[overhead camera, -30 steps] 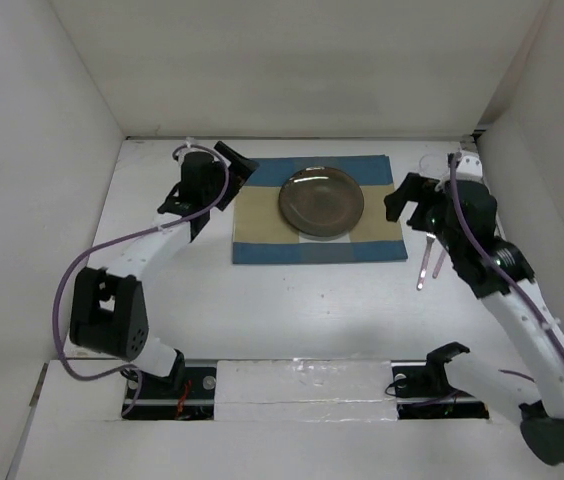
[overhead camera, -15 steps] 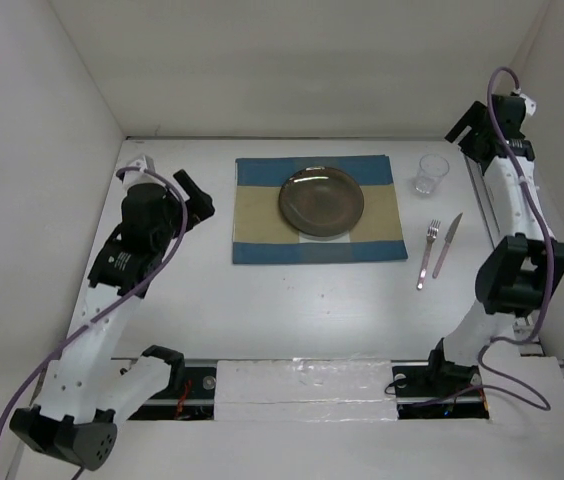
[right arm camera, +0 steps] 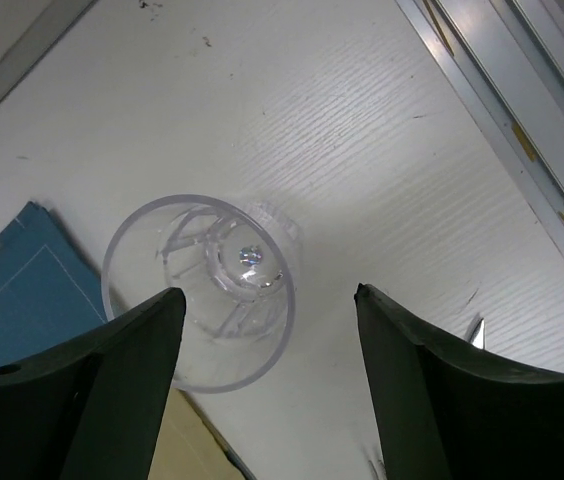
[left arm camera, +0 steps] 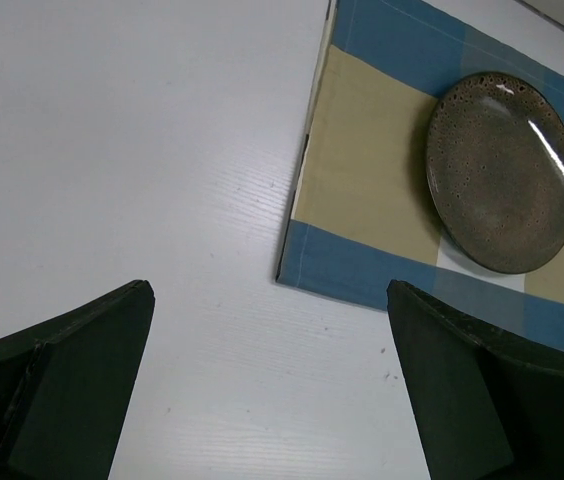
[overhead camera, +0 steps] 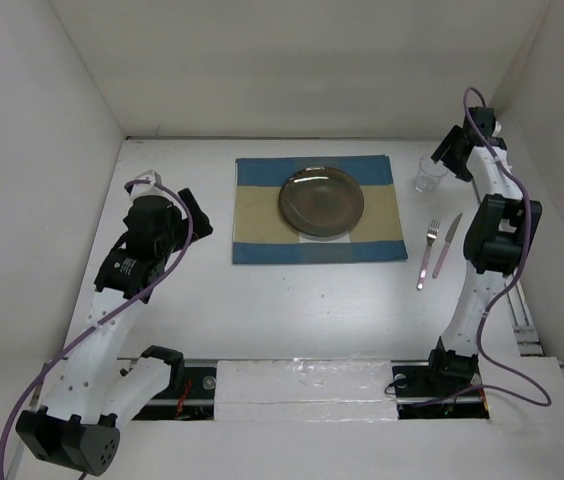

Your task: Set the dinner table for one person

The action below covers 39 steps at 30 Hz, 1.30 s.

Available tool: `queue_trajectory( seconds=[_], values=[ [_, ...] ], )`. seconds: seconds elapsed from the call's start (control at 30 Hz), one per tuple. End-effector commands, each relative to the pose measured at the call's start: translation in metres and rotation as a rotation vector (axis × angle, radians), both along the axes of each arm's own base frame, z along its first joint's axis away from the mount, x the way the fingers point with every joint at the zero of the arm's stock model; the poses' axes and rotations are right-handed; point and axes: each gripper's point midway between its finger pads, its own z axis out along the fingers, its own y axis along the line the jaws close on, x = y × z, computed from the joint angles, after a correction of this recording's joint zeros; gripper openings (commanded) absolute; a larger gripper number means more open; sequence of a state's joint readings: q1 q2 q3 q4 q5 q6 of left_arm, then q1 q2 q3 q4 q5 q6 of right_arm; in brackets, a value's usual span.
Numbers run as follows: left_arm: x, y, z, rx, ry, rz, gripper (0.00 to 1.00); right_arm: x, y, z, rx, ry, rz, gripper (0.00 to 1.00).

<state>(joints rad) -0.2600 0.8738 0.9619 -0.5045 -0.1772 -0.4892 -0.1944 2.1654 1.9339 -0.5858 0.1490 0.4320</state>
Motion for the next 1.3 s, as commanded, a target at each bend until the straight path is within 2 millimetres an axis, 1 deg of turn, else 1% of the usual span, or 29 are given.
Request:
queue_trajectory(
  seconds=[0.0, 0.03, 0.07, 0.1, 0.13, 0.17, 0.2, 0.23, 0.27, 0.3, 0.4, 0.43, 0.47, 0.5, 0.53, 0.57, 0.6, 0.63, 0.7, 0.73, 0.8, 0.9, 0.93, 1.07, 1.1, 1.17, 1.2, 1.23, 1.27],
  values=[
    [0.004, 0.002, 0.008, 0.016, -0.031, 0.0, 1.0, 0.007, -0.004, 0.006, -0.008, -0.031, 0.008, 0.74],
    [0.004, 0.001, 0.008, 0.011, -0.03, -0.008, 1.0, 0.006, -0.002, -0.003, 0.004, -0.015, 0.016, 0.73],
    [0.004, 0.001, 0.008, 0.011, -0.03, -0.008, 1.0, 0.006, -0.002, -0.003, 0.004, -0.014, 0.016, 0.7],
    [0.004, 0.001, 0.008, 0.011, -0.03, -0.008, 1.0, 0.006, 0.0, -0.011, 0.013, -0.001, 0.022, 0.67],
    [0.004, 0.001, 0.008, 0.011, -0.03, -0.008, 1.0, 0.006, 0.0, -0.018, 0.016, 0.011, 0.022, 0.63],
    [0.004, 0.001, 0.008, 0.011, -0.03, -0.008, 1.0, 0.006, 0.0, -0.018, 0.016, 0.011, 0.022, 0.6],
    [0.004, 0.001, 0.008, 0.011, -0.03, -0.008, 1.0, 0.004, -0.001, -0.019, 0.011, 0.021, 0.016, 0.49],
    [0.005, 0.0, 0.01, 0.009, -0.039, -0.008, 1.0, 0.004, -0.001, -0.02, 0.011, 0.022, 0.016, 0.43],
    [0.005, -0.001, 0.01, 0.005, -0.038, -0.016, 1.0, 0.003, -0.003, -0.022, 0.003, 0.022, 0.008, 0.41],
    [0.006, -0.003, 0.007, 0.011, -0.025, -0.029, 1.0, 0.004, -0.003, -0.017, 0.001, 0.011, 0.008, 0.41],
    [0.007, -0.003, 0.004, 0.014, -0.015, -0.029, 1.0, 0.008, -0.004, -0.009, -0.003, -0.008, 0.008, 0.4],
    [0.007, -0.003, 0.004, 0.014, -0.015, -0.029, 1.0, 0.006, -0.004, -0.015, 0.001, 0.011, 0.008, 0.26],
    [0.007, -0.003, 0.004, 0.014, -0.015, -0.029, 1.0, 0.006, -0.004, -0.012, 0.001, 0.01, 0.008, 0.11],
    [0.007, -0.003, 0.004, 0.014, -0.015, -0.029, 1.0, 0.009, -0.004, -0.005, -0.003, -0.007, 0.008, 0.11],
    [0.006, -0.003, 0.006, 0.011, -0.024, -0.029, 1.0, 0.008, -0.004, -0.003, -0.001, -0.001, 0.008, 0.06],
    [0.006, -0.003, 0.006, 0.011, -0.024, -0.029, 1.0, 0.009, -0.001, -0.003, -0.01, 0.001, 0.009, 0.06],
    [0.006, -0.003, 0.006, 0.011, -0.024, -0.029, 1.0, 0.009, -0.001, 0.009, -0.014, -0.017, 0.009, 0.0],
    [0.006, -0.003, 0.006, 0.011, -0.024, -0.029, 1.0, 0.008, -0.004, 0.015, -0.026, -0.025, -0.002, 0.0],
    [0.007, -0.003, 0.004, 0.014, -0.015, -0.029, 1.0, 0.013, 0.009, 0.04, -0.042, -0.077, 0.017, 0.0],
    [0.007, -0.003, 0.004, 0.014, -0.015, -0.029, 1.0, 0.016, 0.008, 0.048, -0.045, -0.097, 0.017, 0.0],
    [0.007, -0.003, 0.004, 0.014, -0.015, -0.029, 1.0, 0.024, 0.026, 0.064, -0.054, -0.113, 0.056, 0.0],
    [0.007, -0.003, 0.004, 0.014, -0.015, -0.029, 1.0, 0.032, 0.044, 0.066, -0.076, -0.087, 0.118, 0.01],
    [0.007, -0.003, 0.004, 0.014, -0.015, -0.029, 1.0, 0.037, 0.059, 0.064, -0.079, -0.072, 0.15, 0.01],
    [0.007, -0.003, 0.004, 0.014, -0.015, -0.029, 1.0, 0.044, 0.088, 0.05, -0.087, -0.039, 0.216, 0.01],
    [0.007, -0.003, 0.004, 0.014, -0.015, -0.029, 1.0, 0.044, 0.09, 0.05, -0.079, -0.04, 0.225, 0.01],
    [0.007, -0.003, 0.004, 0.014, -0.015, -0.029, 1.0, 0.046, 0.112, 0.052, -0.079, -0.051, 0.261, 0.01],
    [0.007, -0.003, 0.0, 0.016, -0.006, -0.029, 1.0, 0.049, 0.117, 0.054, -0.08, -0.064, 0.27, 0.01],
    [0.007, -0.003, 0.0, 0.016, -0.006, -0.029, 1.0, 0.049, 0.117, 0.054, -0.086, -0.062, 0.276, 0.01],
    [0.007, -0.003, 0.0, 0.016, -0.006, -0.029, 1.0, 0.051, 0.132, 0.055, -0.087, -0.073, 0.3, 0.01]
  ],
)
